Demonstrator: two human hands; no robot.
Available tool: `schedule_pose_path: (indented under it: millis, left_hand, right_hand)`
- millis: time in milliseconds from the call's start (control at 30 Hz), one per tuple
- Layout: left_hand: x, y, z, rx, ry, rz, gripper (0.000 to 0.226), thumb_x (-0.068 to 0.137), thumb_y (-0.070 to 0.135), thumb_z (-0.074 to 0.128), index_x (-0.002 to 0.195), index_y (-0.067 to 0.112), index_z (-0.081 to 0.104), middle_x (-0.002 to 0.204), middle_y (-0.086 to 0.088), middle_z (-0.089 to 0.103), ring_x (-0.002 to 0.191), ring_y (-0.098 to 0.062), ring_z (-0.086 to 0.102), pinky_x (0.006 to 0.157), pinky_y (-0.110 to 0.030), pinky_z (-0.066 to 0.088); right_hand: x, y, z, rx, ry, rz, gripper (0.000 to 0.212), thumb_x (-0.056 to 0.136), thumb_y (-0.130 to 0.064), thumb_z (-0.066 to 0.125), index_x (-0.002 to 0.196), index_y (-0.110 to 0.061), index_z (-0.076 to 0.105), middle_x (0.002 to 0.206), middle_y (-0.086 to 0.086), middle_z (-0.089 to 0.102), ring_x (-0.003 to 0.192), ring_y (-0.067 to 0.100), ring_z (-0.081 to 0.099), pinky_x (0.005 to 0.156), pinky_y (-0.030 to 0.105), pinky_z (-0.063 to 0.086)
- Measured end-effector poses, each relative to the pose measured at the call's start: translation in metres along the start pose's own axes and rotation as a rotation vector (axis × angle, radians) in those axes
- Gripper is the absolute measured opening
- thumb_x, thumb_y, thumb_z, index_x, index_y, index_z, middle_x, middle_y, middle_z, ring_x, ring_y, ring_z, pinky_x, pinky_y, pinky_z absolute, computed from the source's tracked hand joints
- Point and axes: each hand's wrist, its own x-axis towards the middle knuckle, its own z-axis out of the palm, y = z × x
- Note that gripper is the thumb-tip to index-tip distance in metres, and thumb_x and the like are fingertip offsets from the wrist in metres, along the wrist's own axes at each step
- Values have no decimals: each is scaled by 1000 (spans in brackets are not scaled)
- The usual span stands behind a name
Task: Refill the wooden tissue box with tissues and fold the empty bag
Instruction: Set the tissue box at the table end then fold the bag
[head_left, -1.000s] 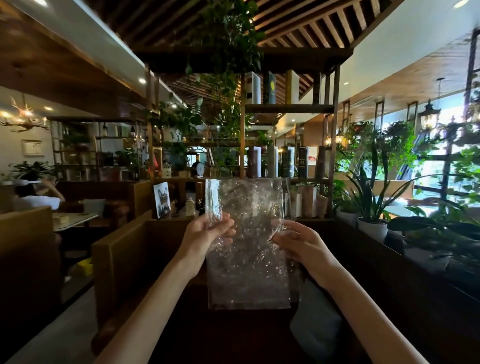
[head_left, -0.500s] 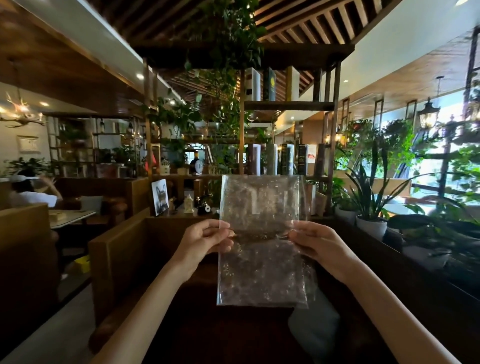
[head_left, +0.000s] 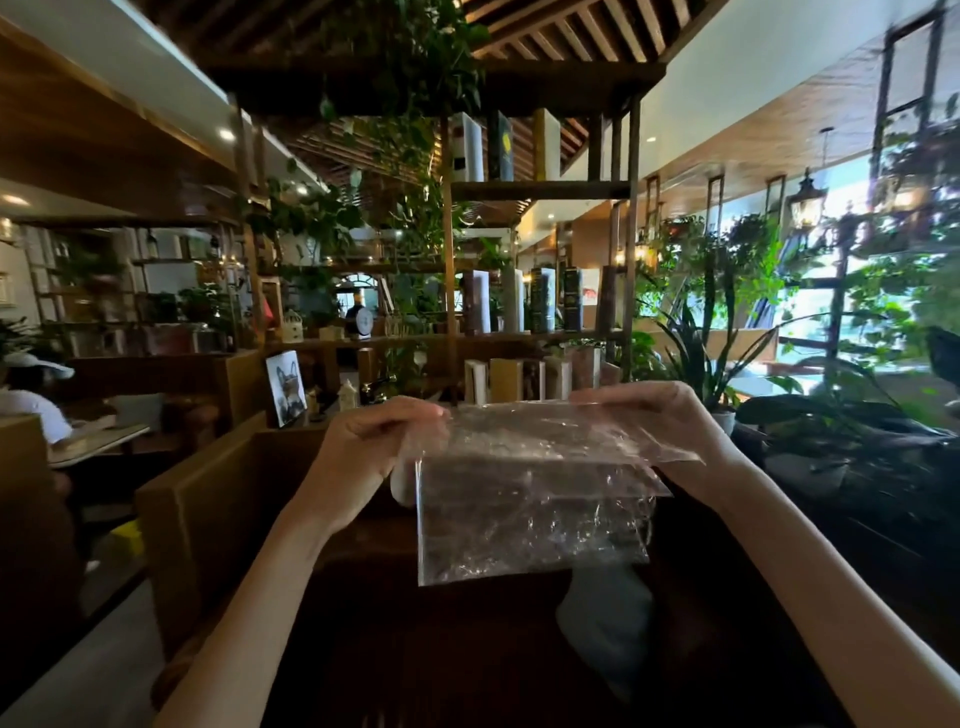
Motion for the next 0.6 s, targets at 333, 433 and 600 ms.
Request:
schedule_pose_path:
  millis: [333,433,600]
  left_hand:
    - [-7,18,-14,149,-143,-62,23,90,8,50,82,10,71,134,-12,61,135,-25,50,114,-61,31]
    - [-4,25,9,415,-368,-209,55,80,57,66,124,25,58,137,6,58,139,-12,45,119,-50,25]
    - [-19,17,38,507,-603,-479,30,88,42,67,115,30,67,115,9,73,109,-3,68,88,-19,54]
  right_hand:
    - [11,-17,4,-444,3,-136,46,85,11,63,86,-32,81,100,-12,78,100,7,74,83,15,57]
    - [17,-30,21,-539,-156,-122,38,86,1,66,85,-35,80,101,-14,78,98,5,74,82,15,58]
    - [26,-41,54,-602,-388,-61,32,85,-12,70,88,-43,78,99,-18,78,98,2,73,85,17,58]
